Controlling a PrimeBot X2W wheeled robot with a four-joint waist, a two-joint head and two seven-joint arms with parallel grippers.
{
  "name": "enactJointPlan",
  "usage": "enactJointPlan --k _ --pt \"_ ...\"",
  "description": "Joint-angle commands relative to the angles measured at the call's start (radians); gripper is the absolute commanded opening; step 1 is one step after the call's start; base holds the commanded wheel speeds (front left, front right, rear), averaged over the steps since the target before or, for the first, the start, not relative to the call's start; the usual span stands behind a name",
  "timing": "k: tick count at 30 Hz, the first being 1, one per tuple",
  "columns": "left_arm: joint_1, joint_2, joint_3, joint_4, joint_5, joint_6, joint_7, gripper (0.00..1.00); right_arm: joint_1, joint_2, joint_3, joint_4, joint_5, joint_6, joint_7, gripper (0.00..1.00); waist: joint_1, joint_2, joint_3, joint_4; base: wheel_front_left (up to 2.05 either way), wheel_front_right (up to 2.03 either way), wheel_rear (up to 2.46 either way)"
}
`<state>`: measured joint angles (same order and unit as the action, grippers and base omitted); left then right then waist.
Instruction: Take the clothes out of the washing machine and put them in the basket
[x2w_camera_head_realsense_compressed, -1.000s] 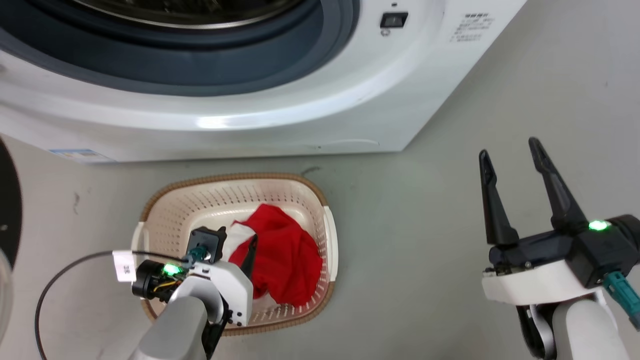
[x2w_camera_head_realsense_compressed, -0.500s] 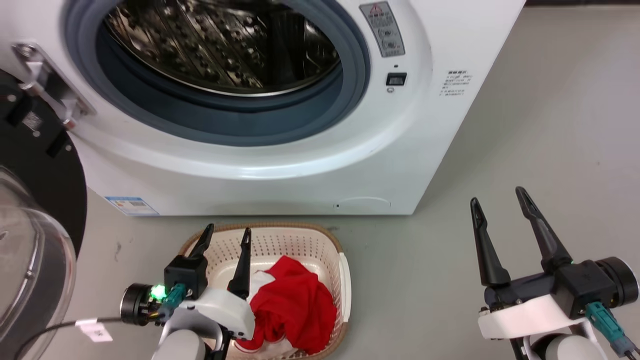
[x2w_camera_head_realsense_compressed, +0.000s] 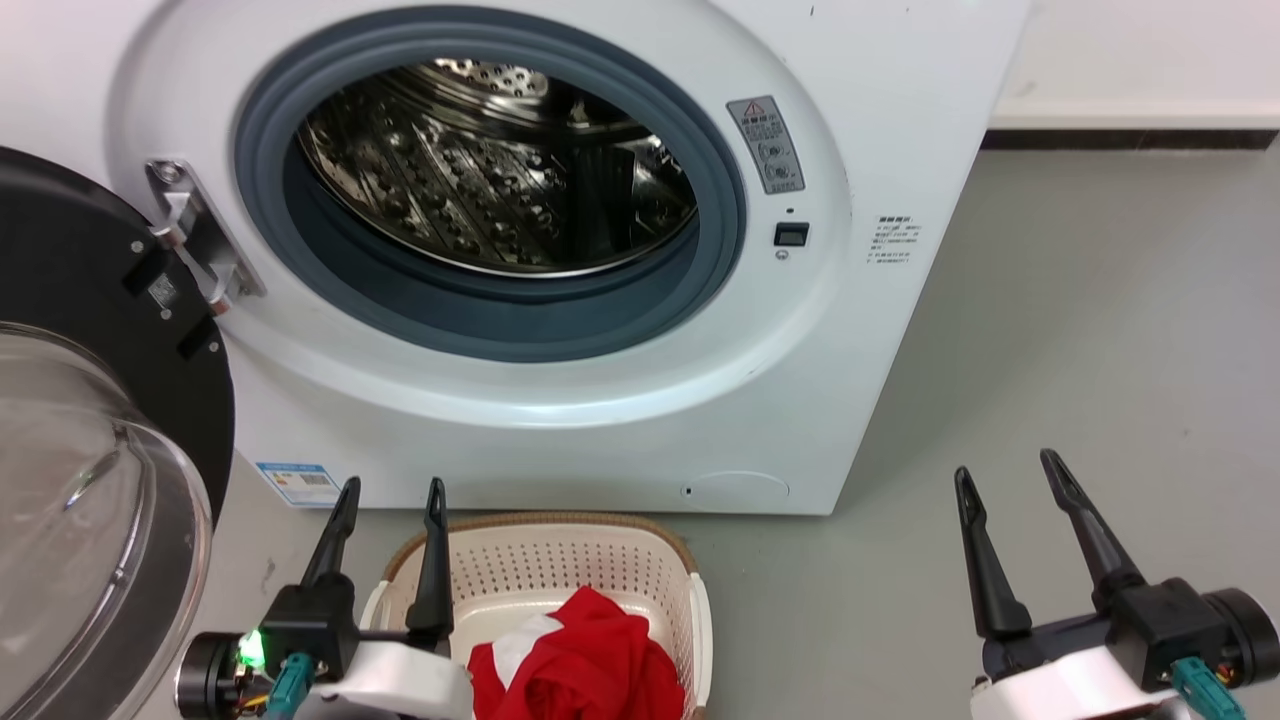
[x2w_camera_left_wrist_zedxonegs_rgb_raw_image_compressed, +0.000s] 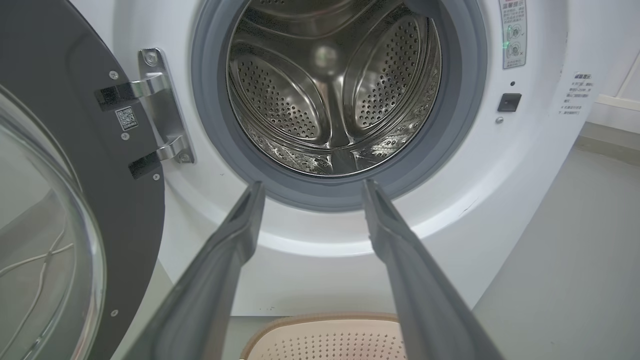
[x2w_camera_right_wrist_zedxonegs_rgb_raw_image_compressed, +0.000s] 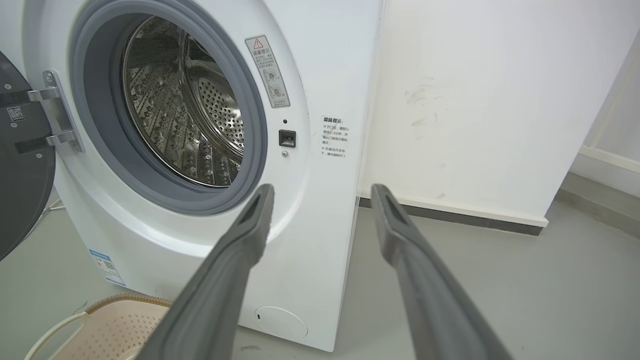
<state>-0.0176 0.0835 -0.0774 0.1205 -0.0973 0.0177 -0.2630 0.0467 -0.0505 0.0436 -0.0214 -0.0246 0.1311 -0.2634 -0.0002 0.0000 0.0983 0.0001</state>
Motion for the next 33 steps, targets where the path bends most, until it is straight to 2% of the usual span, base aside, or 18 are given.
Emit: enactJointPlan --k 1,11,26,27,31,33 --pt "0.031 -0.006 0.01 -0.019 0.02 -0.005 -0.003 1.0 0.025 0.001 -0.003 0.006 0.01 -0.001 -0.002 1.0 0.0002 0.0 -0.032 0.004 0.0 0.0 0.0" --pt "0.107 -0.021 0.033 -0.041 0.052 -0.012 -0.003 1.0 0.074 0.001 -0.009 0.012 0.012 -0.001 -0.002 1.0 0.0002 0.0 -0.089 0.0 0.0 0.0 0.0" --pt "0.126 -0.029 0.048 -0.017 0.066 -0.019 -0.003 1.0 0.095 0.001 0.003 0.018 0.018 -0.001 -0.002 1.0 0.0002 0.0 -0.114 -0.004 0.0 0.0 0.0" --pt "0.117 -0.028 0.048 -0.017 0.061 -0.016 0.0 0.0 0.085 0.0 0.002 0.017 0.022 0.0 0.0 0.0 0.0002 0.0 -0.114 -0.004 0.0 0.0 0.0" --pt "0.132 -0.032 0.047 0.032 0.055 -0.018 0.007 0.0 0.088 0.0 0.003 0.063 0.027 0.0 0.001 0.0 0.0002 0.0 -0.115 -0.004 0.0 0.0 0.0" --pt "0.122 -0.032 0.055 0.038 0.011 -0.021 0.02 0.0 0.086 -0.002 0.003 0.063 0.075 0.0 0.007 0.0 0.0002 0.0 -0.114 -0.004 0.0 0.0 0.0"
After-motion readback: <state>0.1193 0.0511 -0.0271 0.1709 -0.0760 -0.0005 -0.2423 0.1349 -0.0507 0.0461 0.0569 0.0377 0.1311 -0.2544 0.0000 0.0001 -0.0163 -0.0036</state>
